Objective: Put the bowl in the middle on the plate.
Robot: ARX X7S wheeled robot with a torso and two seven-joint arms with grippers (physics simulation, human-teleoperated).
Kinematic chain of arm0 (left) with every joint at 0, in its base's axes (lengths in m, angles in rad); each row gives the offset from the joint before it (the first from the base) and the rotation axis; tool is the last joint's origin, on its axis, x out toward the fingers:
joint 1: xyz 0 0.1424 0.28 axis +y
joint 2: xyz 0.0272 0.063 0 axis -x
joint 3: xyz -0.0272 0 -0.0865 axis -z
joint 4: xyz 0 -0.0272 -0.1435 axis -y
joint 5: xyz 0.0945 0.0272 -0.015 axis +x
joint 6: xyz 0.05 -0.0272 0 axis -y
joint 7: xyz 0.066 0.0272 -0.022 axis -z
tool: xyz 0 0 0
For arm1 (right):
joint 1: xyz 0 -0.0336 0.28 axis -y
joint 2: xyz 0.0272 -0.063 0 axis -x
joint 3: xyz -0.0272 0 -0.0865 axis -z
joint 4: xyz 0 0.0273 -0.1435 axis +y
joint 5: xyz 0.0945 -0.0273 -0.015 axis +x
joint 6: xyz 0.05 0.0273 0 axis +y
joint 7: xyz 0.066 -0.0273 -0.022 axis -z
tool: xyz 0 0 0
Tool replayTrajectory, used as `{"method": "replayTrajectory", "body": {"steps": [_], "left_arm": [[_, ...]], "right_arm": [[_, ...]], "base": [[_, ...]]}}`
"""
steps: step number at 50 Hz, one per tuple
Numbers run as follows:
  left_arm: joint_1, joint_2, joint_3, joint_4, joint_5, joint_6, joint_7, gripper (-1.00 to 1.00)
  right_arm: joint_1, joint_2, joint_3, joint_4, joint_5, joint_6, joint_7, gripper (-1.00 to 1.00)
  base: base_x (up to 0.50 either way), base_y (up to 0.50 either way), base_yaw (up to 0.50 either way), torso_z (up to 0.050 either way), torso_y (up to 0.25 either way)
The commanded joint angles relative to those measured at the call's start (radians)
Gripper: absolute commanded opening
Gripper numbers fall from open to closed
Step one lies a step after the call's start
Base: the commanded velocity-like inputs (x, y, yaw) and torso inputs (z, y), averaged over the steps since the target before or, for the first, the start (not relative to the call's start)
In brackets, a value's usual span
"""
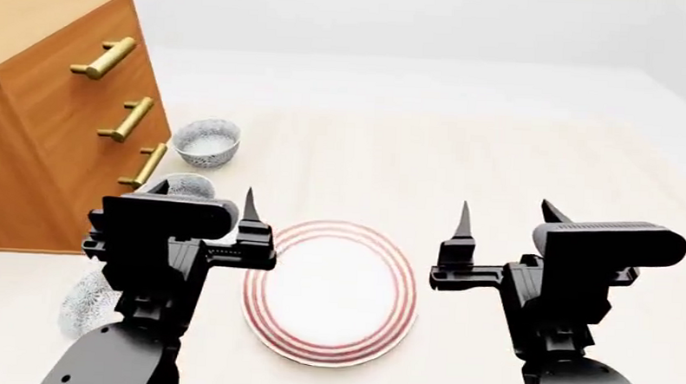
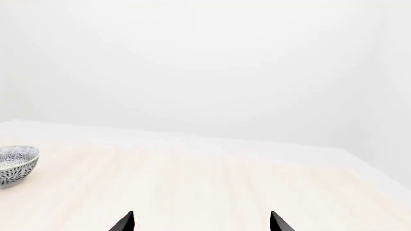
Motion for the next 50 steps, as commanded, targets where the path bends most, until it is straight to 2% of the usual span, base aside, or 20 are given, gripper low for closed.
{"method": "replayTrajectory", "body": {"steps": [1, 17, 25, 31, 33, 34, 36, 38, 41, 42, 44, 46, 47, 50], "left_arm": [[-0.006, -0.015, 0.011, -0.005, -0.005, 0.002, -0.014, 1.0], [0.005, -0.034, 0.034, 0.008, -0.013, 0.008, -0.025, 1.0], [0.0, -0.038, 0.036, 0.004, -0.023, -0.005, -0.028, 1.0], [-0.037, -0.019, -0.006, 0.052, -0.067, -0.125, -0.032, 1.0], [-0.059, -0.037, 0.022, 0.07, -0.046, -0.151, -0.053, 1.0], [-0.098, -0.061, 0.036, 0.11, -0.08, -0.235, -0.015, 1.0], [-0.15, -0.054, 0.022, 0.126, -0.073, -0.324, -0.042, 1.0], [-0.234, -0.045, -0.006, 0.113, -0.093, -0.475, -0.034, 1.0], [-0.298, -0.053, -0.022, 0.092, -0.117, -0.585, -0.01, 1.0], [-0.316, -0.06, -0.029, 0.077, -0.143, -0.615, -0.014, 1.0], [-0.376, -0.127, -0.108, -0.034, -0.443, -0.616, -0.257, 1.0], [-0.432, -0.195, -0.127, -0.122, -0.743, -0.615, -0.492, 1.0], [-0.448, -0.21, -0.119, -0.132, -0.881, -0.613, -0.539, 1.0], [-0.49, -0.242, -0.089, -0.166, -0.953, -0.604, -0.602, 1.0]], "right_arm": [[0.001, 0.007, -0.002, -0.004, 0.012, 0.004, 0.002, 1.0], [0.002, 0.015, -0.015, 0.009, 0.018, -0.007, 0.012, 1.0], [-0.005, 0.023, -0.026, 0.01, 0.02, -0.008, 0.015, 1.0], [-0.003, 0.026, -0.022, 0.02, 0.035, -0.007, 0.006, 1.0], [-0.002, 0.024, -0.015, 0.018, 0.043, -0.003, 0.004, 1.0], [-0.003, 0.025, -0.013, 0.008, 0.045, 0.002, 0.005, 1.0], [-0.005, 0.027, -0.008, -0.004, 0.05, 0.008, 0.004, 1.0], [-0.006, 0.025, 0.002, -0.006, 0.058, 0.008, 0.002, 1.0], [-0.004, 0.025, -0.001, 0.009, 0.058, 0.0, 0.003, 1.0], [-0.003, 0.025, -0.001, 0.013, 0.06, -0.002, 0.002, 1.0], [-0.001, 0.025, -0.007, 0.022, 0.06, -0.007, 0.003, 1.0], [0.0, 0.026, -0.016, 0.032, 0.058, -0.011, 0.003, 1.0], [0.0, 0.026, -0.018, 0.035, 0.058, -0.012, 0.003, 1.0], [0.001, 0.027, -0.02, 0.038, 0.06, -0.012, 0.004, 1.0]], "base": [[0.5, 0.0, 0.0, 0.0, 0.0], [0.5, 0.0, 0.0, 0.0, 0.002], [0.0, 0.0, 0.0, 0.0, 0.0], [0.0, 0.0, 0.0, 0.0, 0.0], [0.0, 0.0, 0.0, 0.0, 0.0], [0.0, 0.0, 0.0, 0.0, 0.0], [0.0, 0.0, 0.0, 0.0, 0.0], [0.0, 0.0, 0.0, 0.0, 0.0], [0.0, 0.0, 0.0, 0.0, 0.0], [0.0, 0.0, 0.0, 0.0, 0.0], [0.0, 0.0, 0.0, 0.0, 0.0], [0.0, 0.0, 0.0, 0.0, 0.0], [0.0, 0.0, 0.0, 0.0, 0.0], [0.0, 0.0, 0.0, 0.0, 0.0]]}}
